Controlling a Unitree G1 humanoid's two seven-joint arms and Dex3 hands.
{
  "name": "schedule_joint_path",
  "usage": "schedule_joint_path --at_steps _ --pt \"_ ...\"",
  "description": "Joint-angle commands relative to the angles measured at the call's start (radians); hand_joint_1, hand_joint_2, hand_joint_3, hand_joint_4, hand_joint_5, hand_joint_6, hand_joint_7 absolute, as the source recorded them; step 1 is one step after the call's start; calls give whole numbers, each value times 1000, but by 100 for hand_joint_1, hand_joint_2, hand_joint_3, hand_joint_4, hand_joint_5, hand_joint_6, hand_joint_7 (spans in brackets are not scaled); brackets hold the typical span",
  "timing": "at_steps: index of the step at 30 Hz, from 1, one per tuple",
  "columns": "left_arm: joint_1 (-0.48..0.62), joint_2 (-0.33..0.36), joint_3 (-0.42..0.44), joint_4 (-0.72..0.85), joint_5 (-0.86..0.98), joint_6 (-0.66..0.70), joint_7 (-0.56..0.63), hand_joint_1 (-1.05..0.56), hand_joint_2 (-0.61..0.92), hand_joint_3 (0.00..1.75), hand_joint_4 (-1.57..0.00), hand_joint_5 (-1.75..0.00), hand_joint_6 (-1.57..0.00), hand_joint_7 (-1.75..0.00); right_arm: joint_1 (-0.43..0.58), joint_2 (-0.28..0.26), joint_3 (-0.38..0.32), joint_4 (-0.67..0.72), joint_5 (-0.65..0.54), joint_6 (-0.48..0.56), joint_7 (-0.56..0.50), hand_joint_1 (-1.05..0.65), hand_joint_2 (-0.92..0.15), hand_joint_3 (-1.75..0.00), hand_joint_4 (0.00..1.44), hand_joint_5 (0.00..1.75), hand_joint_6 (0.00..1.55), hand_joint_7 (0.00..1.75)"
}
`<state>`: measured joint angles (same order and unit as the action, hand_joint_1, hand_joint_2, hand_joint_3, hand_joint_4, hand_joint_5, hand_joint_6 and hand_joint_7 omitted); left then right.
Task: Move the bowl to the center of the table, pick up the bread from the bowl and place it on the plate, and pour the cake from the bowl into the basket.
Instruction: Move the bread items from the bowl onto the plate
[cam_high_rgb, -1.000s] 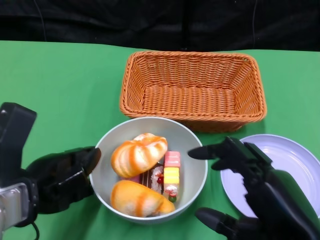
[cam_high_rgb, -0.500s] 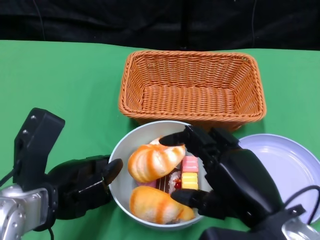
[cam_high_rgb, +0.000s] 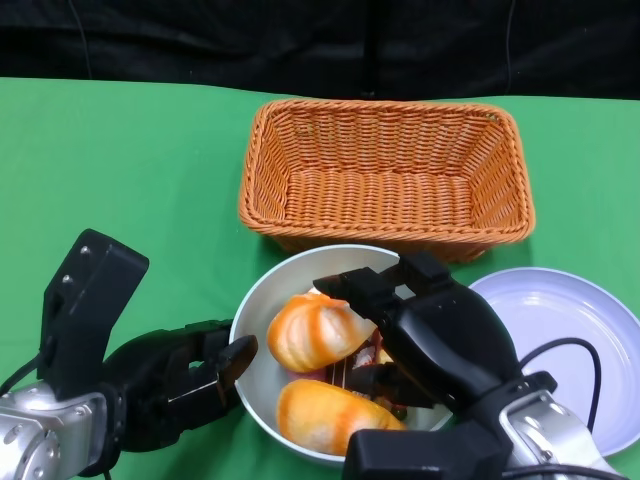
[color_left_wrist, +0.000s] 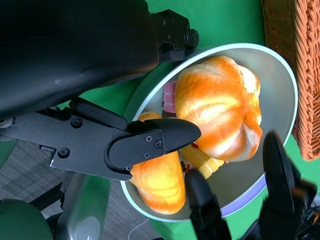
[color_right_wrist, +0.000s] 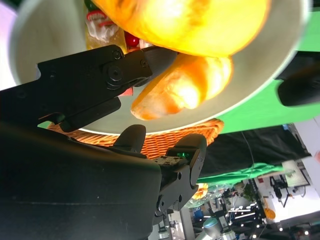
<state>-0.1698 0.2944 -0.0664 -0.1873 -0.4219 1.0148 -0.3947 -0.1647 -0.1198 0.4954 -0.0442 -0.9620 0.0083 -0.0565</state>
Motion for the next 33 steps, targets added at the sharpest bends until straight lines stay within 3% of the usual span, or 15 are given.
schedule_joint_path --at_steps 1,4,7,8,10,11,12,14,15,16,17,20,23,33 --pt "9 7 -1 -7 13 -14 5 -45 92 60 -4 -2 -6 -2 -36 -10 12 61 -13 5 -20 -54 -92 0 10 88 29 33" --pt "8 4 -5 0 21 -20 7 -40 92 55 -5 -3 -9 -3 -60 -10 20 124 -5 -12 -57 -54 -91 0 15 89 34 32" --pt "12 9 -25 1 55 -48 14 -39 92 47 -9 -6 -9 -2 -80 -2 15 200 28 -69 -146 -43 -90 0 40 85 54 32" --pt "14 14 -36 0 70 -60 15 -40 92 47 -12 -7 -10 -2 -86 -2 14 223 41 -101 -186 -35 -89 0 61 90 72 36" --pt "16 20 -47 -1 91 -73 17 -39 92 47 -12 -8 -10 -2 -96 -3 13 256 56 -155 -259 -27 -82 0 86 106 98 41" --pt "18 20 -47 -1 96 -76 16 -39 92 48 -13 -8 -11 -3 -98 0 13 268 59 -177 -298 -20 -79 0 93 140 111 51" --pt "21 20 -45 0 99 -81 13 -39 92 48 -13 -8 -11 -3 -100 3 14 277 61 -193 -327 -16 -78 -1 97 157 111 71" --pt "26 25 -52 2 112 -102 7 -39 92 49 -12 -8 -11 -3 -104 6 11 288 68 -222 -379 -11 -78 -7 102 170 97 125" --pt "28 29 -58 3 120 -113 4 -40 92 49 -12 -8 -12 -2 -105 6 10 289 69 -231 -395 -10 -56 -57 102 173 86 153" --pt "29 31 -61 3 127 -121 3 -40 92 50 -12 -8 -12 -2 -107 6 9 291 70 -236 -407 -9 -41 -88 102 174 82 163" --pt "31 30 -61 10 129 -134 -2 -40 92 50 -12 -8 -11 -2 -109 8 6 290 72 -241 -423 -9 -31 -108 102 174 80 170" --pt "41 31 -60 14 131 -165 -8 -41 92 48 -10 -7 -10 -1 -113 10 -5 279 74 -264 -481 -10 -22 -130 104 175 79 173" --pt "48 42 -66 -2 145 -179 -5 -41 92 49 -11 -8 -10 -1 -109 10 -19 247 100 -288 -489 -12 -19 -146 106 175 80 174" --pt "57 63 -10 -76 138 -167 -4 -42 92 53 -10 -8 -9 0 -29 -15 -96 37 192 -353 -452 -16 -18 -167 106 175 82 173"
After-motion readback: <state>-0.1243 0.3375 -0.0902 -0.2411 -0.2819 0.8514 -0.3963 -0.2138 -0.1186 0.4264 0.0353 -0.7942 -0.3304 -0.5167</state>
